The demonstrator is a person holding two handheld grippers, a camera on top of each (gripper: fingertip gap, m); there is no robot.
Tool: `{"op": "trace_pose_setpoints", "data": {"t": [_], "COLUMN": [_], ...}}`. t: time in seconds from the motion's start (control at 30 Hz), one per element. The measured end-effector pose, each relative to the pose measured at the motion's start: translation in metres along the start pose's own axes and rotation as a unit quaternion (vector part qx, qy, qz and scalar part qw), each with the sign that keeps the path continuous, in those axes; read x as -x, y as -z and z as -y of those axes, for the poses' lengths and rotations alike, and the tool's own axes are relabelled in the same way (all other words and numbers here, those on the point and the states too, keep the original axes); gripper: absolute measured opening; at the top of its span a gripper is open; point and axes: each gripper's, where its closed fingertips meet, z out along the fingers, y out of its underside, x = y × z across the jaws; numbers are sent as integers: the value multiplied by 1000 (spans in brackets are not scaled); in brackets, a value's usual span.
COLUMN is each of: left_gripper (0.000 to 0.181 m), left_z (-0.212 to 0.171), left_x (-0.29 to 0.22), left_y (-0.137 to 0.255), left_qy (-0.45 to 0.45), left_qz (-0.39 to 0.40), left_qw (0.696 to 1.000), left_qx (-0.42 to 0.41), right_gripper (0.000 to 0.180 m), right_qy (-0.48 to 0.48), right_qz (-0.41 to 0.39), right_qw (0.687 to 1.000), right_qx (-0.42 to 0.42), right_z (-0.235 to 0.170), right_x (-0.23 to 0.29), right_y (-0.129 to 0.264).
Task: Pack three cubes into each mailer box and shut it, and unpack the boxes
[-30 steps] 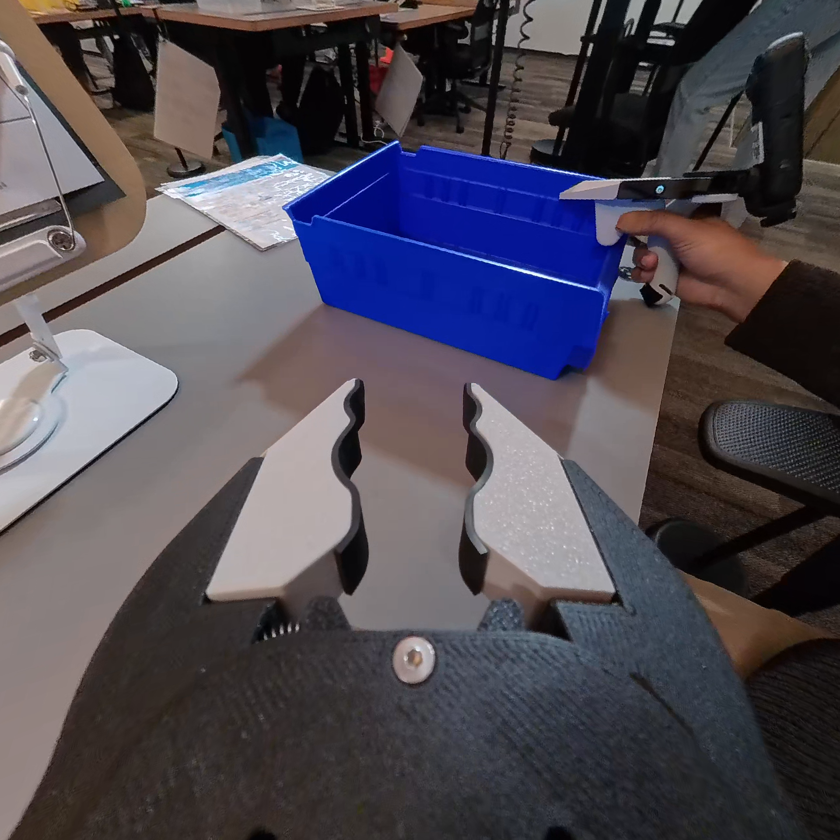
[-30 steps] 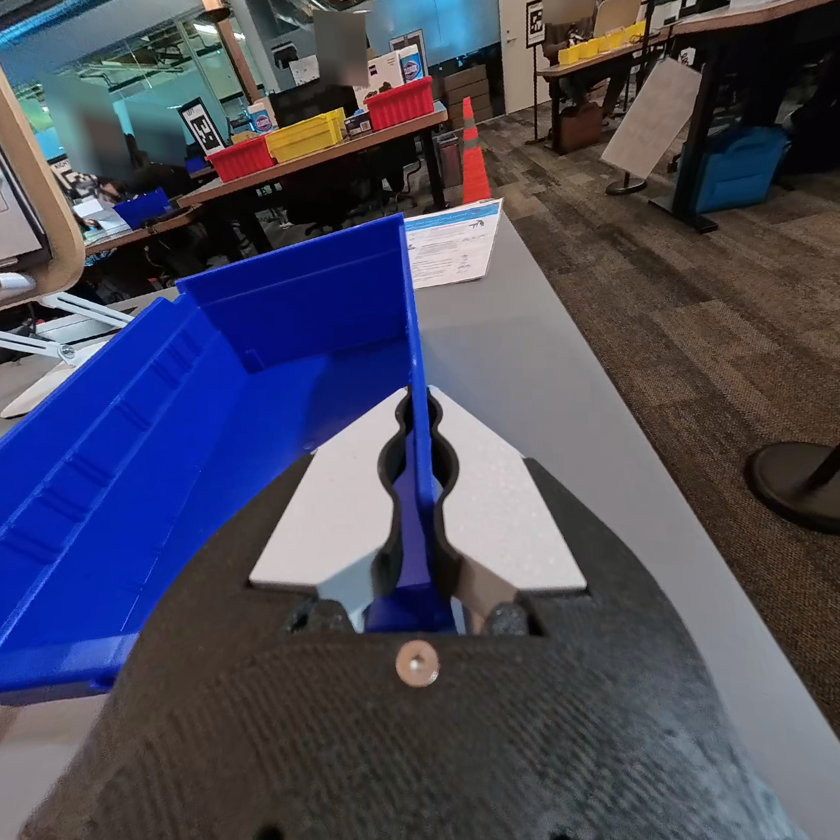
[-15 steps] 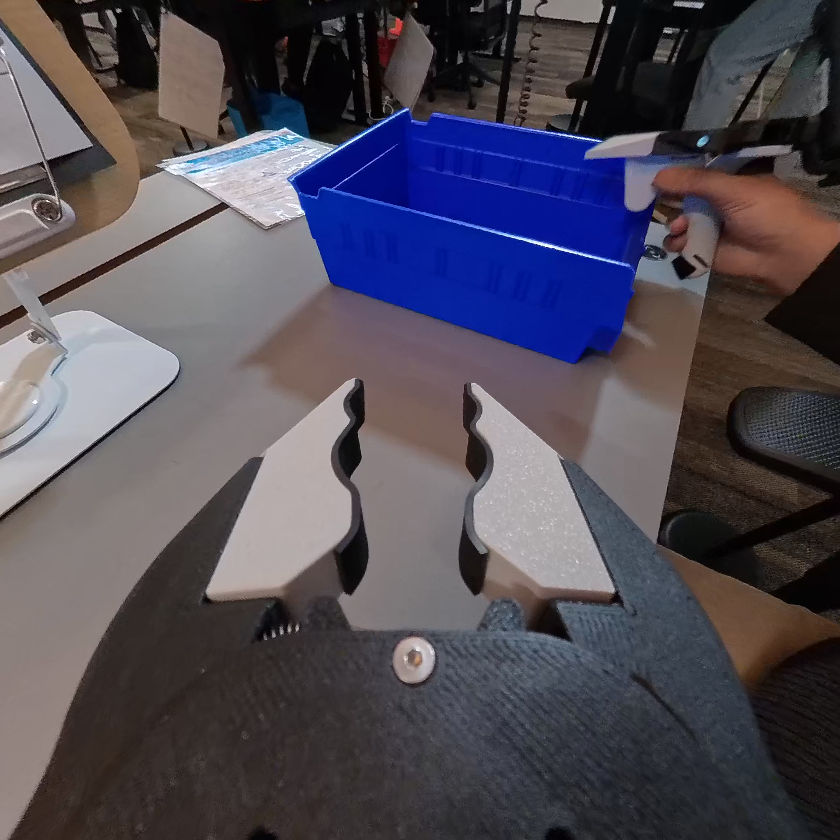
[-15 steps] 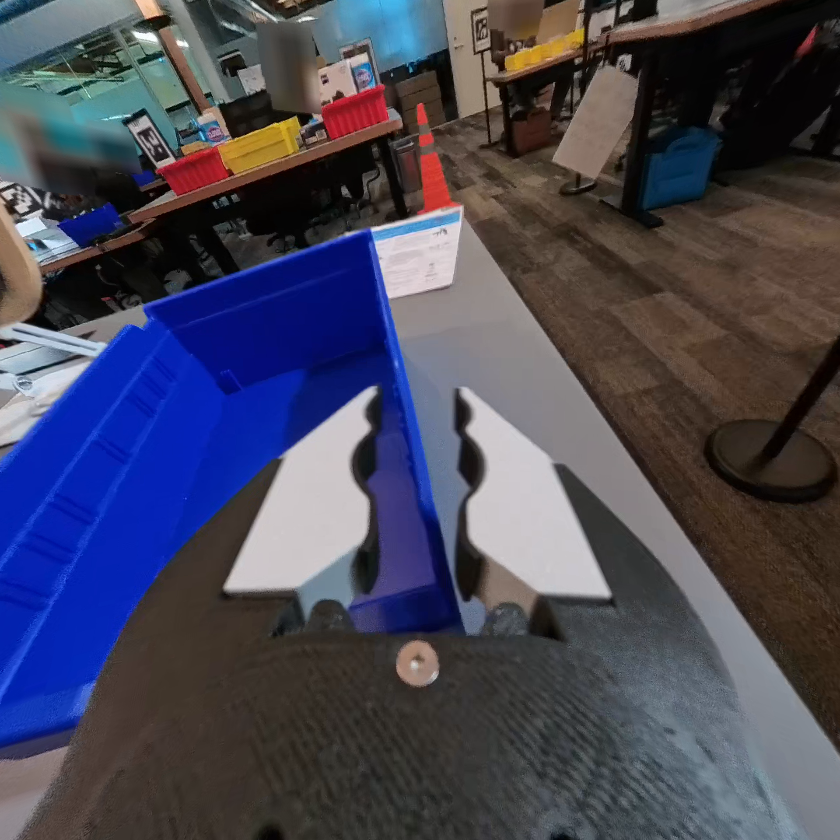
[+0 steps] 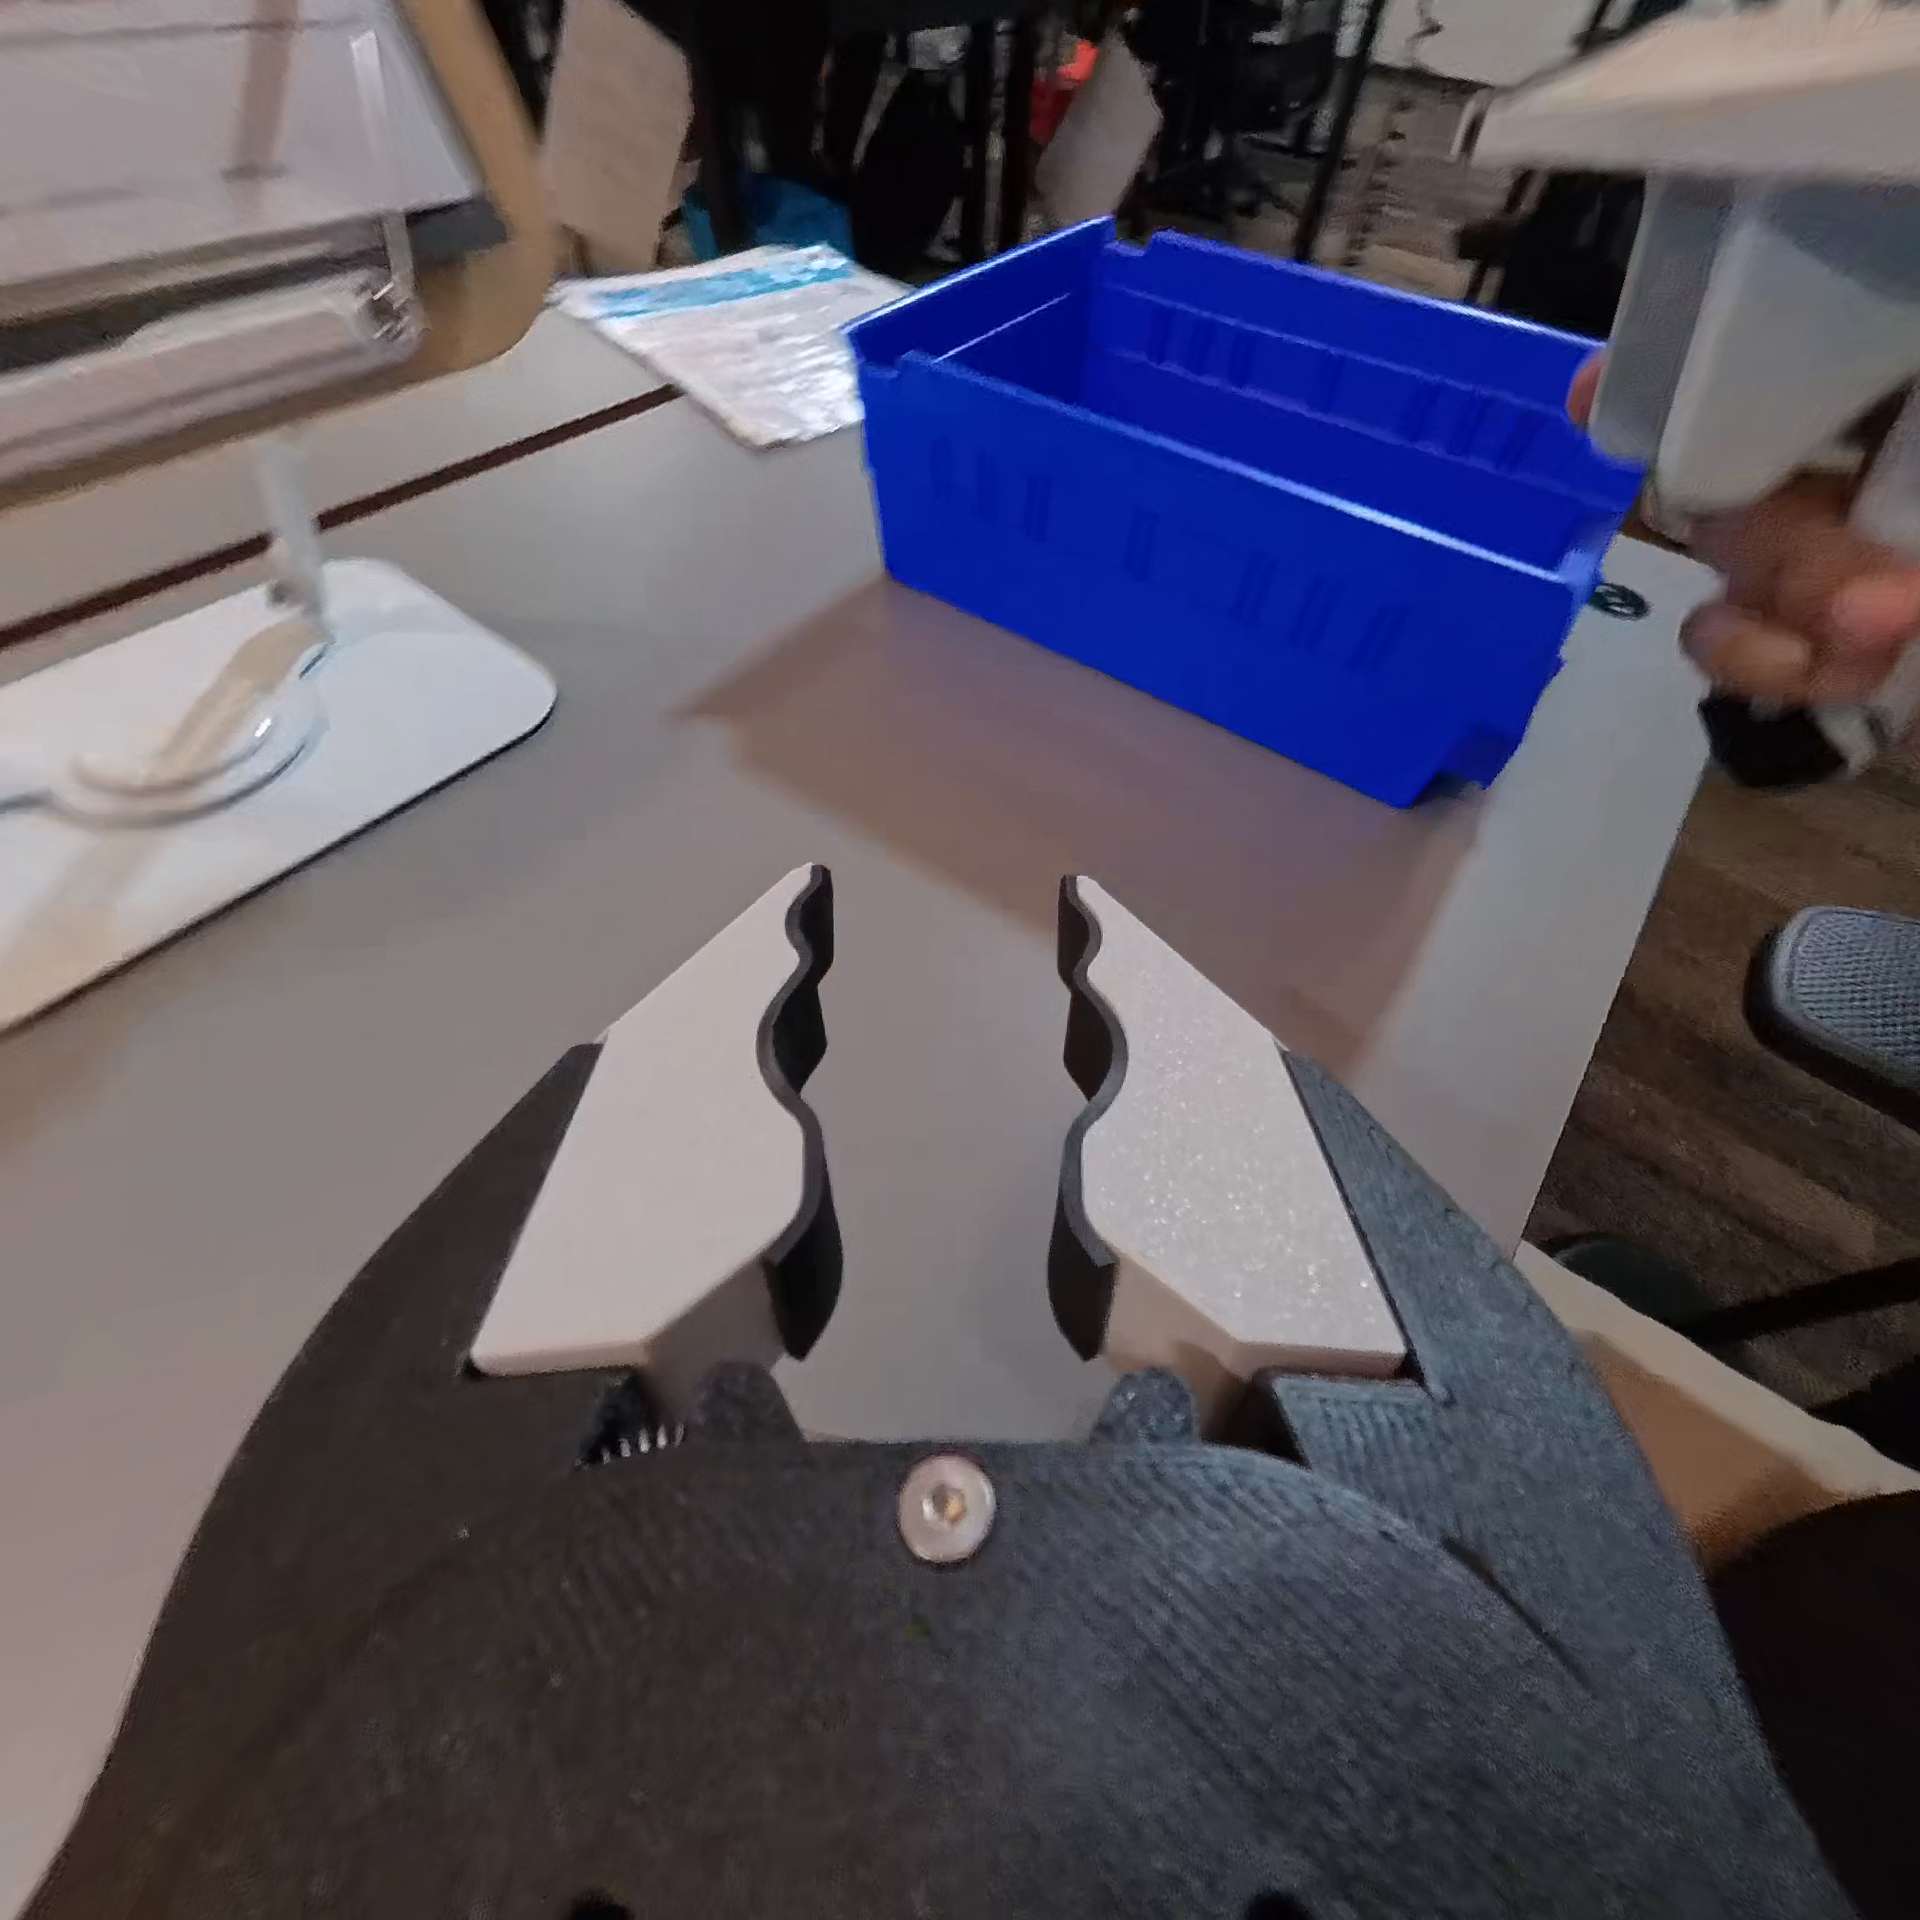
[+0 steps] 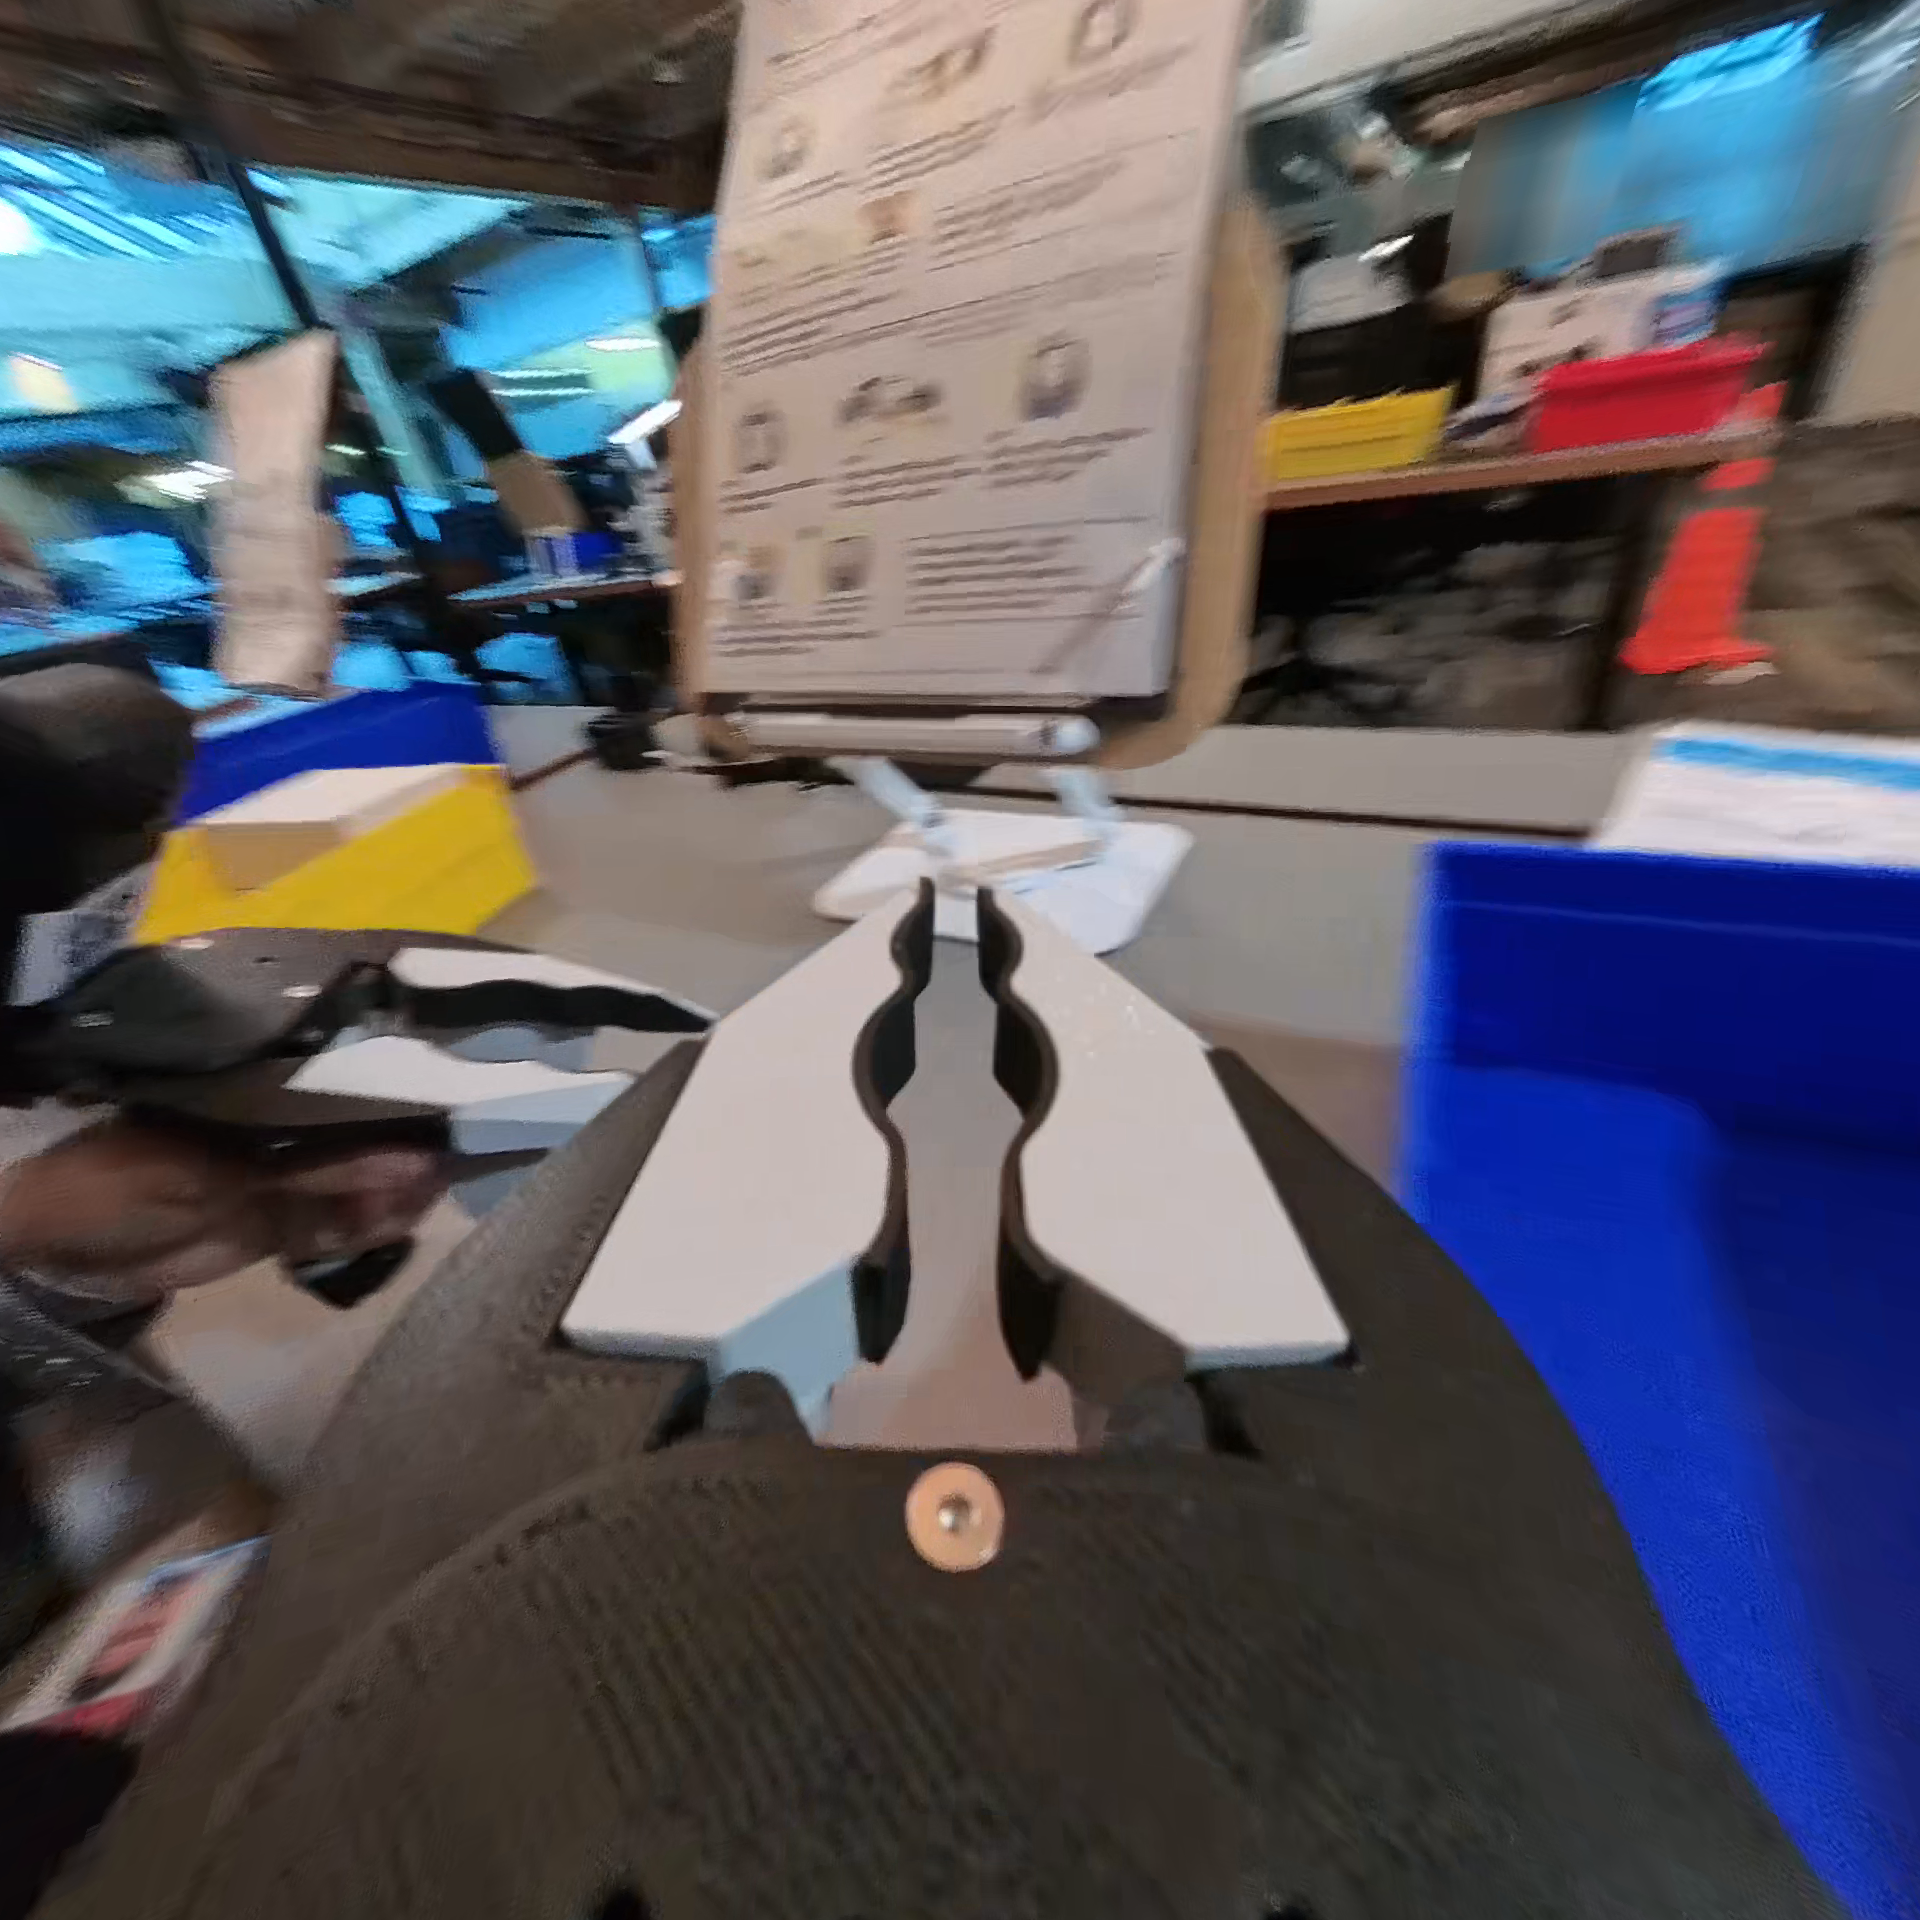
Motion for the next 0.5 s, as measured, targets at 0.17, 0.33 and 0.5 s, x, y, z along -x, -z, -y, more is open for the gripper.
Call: {"op": "trace_pose_setpoints", "data": {"t": [0.17, 0.33, 0.5], "left_gripper": [42, 41, 41], "left_z": [-35, -51, -55], "left_x": [29, 66, 89], "left_y": [41, 68, 75], "left_qy": [100, 143, 167], "left_qz": [51, 103, 122], "left_qw": [994, 984, 977], "left_qx": [-8, -25, -42], "right_gripper": [0, 0, 0], "right_qy": [-136, -209, -197], "right_qz": [134, 213, 239], "right_qw": [979, 951, 946], "right_qx": [68, 76, 100], "right_z": [-64, -66, -84], "right_x": [77, 120, 135], "right_y": [-45, -69, -80]}}
